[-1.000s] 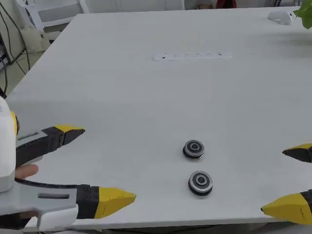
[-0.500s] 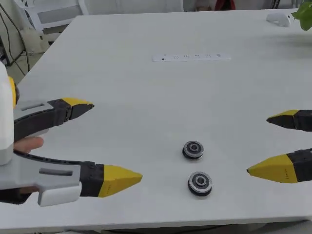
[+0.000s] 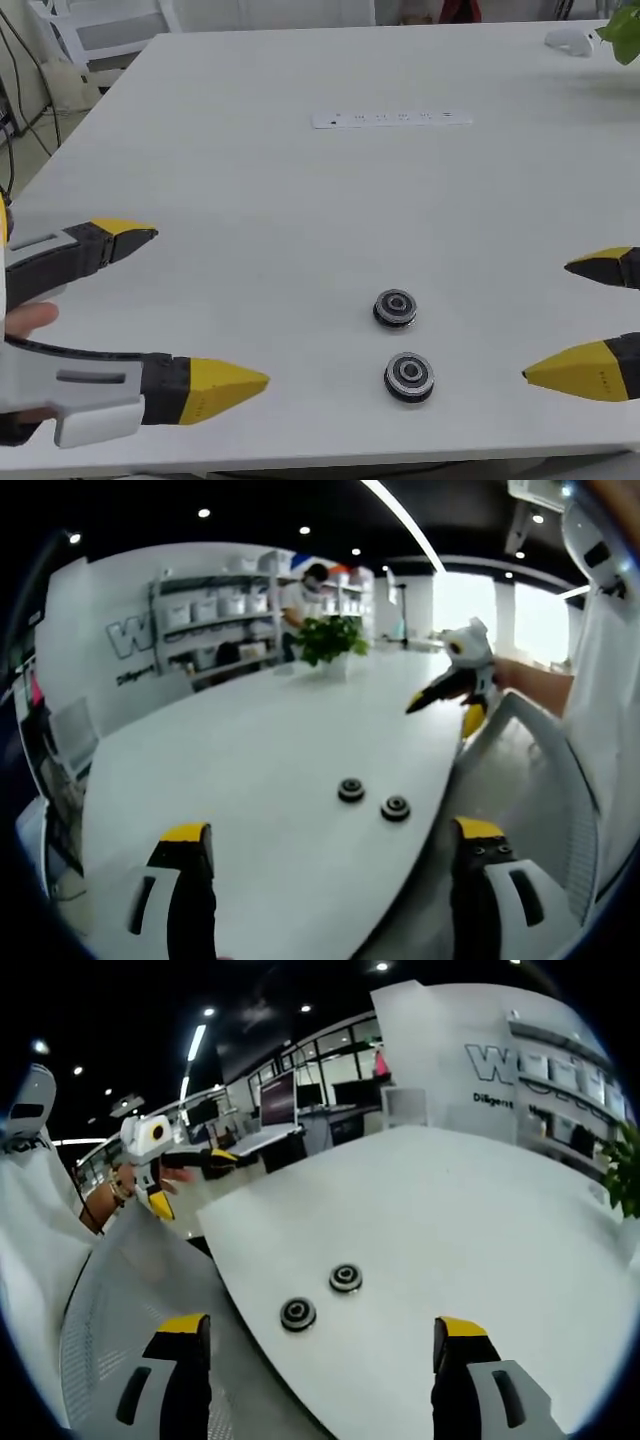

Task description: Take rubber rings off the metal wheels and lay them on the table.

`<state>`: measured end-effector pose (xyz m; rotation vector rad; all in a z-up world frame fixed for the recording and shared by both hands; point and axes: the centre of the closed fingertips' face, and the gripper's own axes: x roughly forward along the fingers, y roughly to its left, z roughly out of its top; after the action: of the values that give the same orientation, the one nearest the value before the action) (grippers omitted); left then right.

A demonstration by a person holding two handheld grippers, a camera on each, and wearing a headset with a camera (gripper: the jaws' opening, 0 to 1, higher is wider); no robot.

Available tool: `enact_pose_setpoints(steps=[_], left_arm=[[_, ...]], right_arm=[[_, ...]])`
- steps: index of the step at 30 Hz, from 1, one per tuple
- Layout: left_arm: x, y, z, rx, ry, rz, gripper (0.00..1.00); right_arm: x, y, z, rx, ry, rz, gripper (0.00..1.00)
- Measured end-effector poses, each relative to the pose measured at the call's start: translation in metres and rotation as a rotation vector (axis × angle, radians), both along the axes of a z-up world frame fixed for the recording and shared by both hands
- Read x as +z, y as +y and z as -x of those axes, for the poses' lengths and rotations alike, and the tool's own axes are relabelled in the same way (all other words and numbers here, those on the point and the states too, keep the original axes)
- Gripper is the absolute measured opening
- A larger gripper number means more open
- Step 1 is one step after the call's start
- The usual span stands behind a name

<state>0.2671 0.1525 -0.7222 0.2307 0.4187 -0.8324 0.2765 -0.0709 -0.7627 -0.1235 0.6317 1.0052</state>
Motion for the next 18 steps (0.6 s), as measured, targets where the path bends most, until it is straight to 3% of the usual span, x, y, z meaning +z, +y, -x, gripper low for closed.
enact_pose_setpoints(steps=[18], left_arm=[[-0.0046,0.0017,0.0042,0.007,0.014,-0.009,1.00]], right_arm=[[-0.0041,-0.0106,0.0014,-0.030,0.011,-0.008,0.92]])
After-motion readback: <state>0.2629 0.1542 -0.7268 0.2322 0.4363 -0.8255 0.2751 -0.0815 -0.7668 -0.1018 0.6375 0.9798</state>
